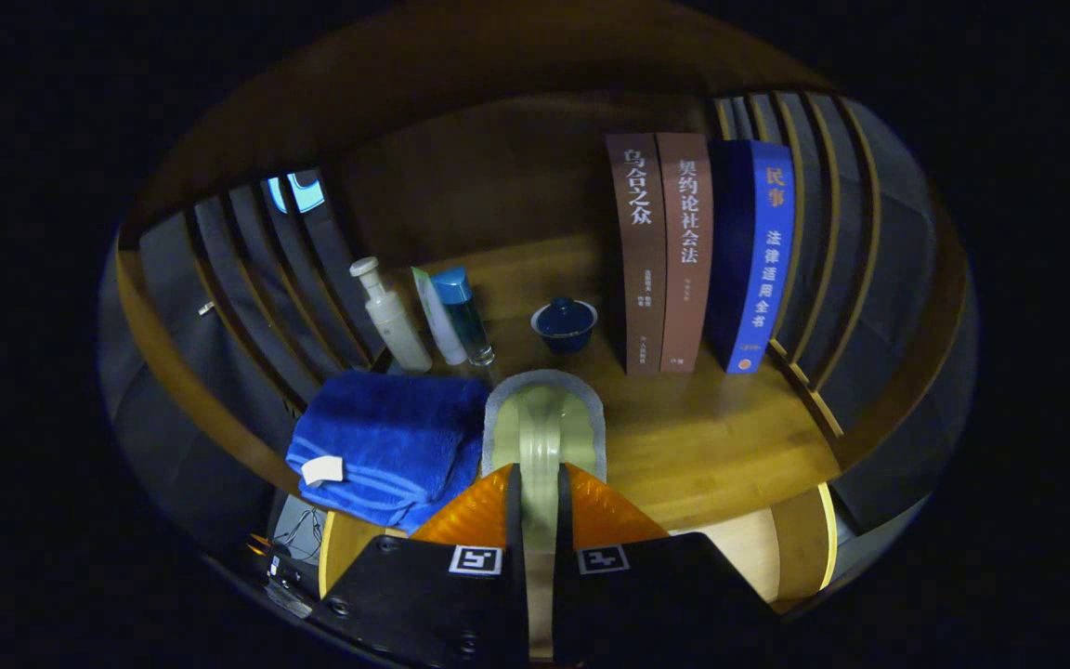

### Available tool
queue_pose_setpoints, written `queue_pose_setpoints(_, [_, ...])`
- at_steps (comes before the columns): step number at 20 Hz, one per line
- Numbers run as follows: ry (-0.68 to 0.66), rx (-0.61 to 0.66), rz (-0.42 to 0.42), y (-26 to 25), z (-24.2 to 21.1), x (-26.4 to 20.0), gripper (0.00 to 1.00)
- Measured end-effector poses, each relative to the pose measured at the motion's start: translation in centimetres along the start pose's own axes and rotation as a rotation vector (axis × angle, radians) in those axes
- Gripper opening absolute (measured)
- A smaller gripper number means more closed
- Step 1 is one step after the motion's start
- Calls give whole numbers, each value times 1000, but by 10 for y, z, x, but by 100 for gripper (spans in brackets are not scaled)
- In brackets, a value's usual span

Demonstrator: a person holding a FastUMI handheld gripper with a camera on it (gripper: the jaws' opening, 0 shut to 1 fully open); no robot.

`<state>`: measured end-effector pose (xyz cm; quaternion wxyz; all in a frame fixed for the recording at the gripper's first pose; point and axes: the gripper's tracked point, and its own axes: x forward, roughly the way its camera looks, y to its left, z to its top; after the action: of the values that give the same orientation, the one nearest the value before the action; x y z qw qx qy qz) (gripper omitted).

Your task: Pull open the drawer, take out the items inside it, and place them on the countertop above the cabinet.

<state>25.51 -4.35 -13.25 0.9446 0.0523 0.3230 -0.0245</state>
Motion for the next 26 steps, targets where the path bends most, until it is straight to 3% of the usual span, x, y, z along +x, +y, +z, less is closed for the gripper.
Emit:
queue_pose_setpoints(4, [44, -8, -5, 0, 14, 38, 15])
queue_pose_setpoints(8, [117, -17, -16, -2, -1, 67, 15])
queue_pose_setpoints(12, [109, -1, -21, -4, 3, 71, 21])
queue_pose_setpoints(20, [74, 9, -27, -9, 9, 64, 100])
queue_pose_setpoints(26, [31, 8, -28, -1, 0, 21, 100])
